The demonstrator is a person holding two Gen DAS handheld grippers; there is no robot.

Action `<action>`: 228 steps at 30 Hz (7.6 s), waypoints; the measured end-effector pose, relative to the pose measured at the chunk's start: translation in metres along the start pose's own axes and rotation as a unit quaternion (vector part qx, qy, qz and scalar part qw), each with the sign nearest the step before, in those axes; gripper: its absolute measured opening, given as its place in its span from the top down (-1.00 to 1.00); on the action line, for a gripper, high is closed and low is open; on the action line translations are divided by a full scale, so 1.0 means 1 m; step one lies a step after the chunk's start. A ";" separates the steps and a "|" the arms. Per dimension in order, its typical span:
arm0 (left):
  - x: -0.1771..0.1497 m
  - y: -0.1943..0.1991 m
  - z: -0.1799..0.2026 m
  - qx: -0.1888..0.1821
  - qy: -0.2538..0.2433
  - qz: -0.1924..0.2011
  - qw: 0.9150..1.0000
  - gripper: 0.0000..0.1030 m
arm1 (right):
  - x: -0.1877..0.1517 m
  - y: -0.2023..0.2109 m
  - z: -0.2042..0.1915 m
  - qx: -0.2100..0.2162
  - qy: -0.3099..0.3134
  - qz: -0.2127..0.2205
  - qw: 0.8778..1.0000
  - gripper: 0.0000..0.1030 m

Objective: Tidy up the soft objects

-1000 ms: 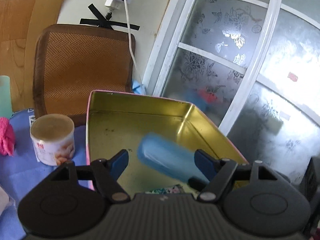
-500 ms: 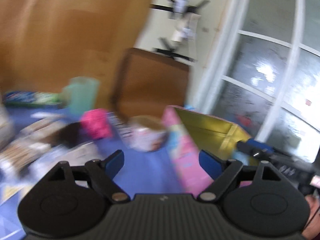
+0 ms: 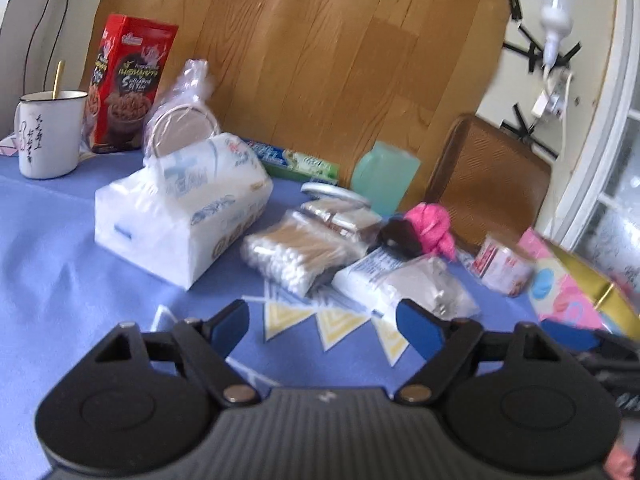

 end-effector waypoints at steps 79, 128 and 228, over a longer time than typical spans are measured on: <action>0.000 0.013 -0.007 -0.015 0.043 0.045 0.998 -0.83 | 0.005 -0.040 0.007 0.053 -0.127 -0.052 0.989 -0.89; -0.003 -0.004 -0.007 -0.029 0.041 -0.011 0.999 -0.88 | -0.045 0.039 0.014 0.032 0.041 -0.080 0.995 -0.88; 0.016 0.036 0.002 0.169 0.008 0.209 0.963 -1.00 | 0.013 -0.012 -0.004 -0.078 0.092 0.093 0.988 -0.40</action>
Point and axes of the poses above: each gripper's, at about its wrist camera, not at the fingertips, and y roughly against the way its jaws point, z to its right, x to its top, the point moved 6 cm from there along -y, roughly the way its jaws point, and after that the axes turned 12 degrees about x, right-handed, at the moved point
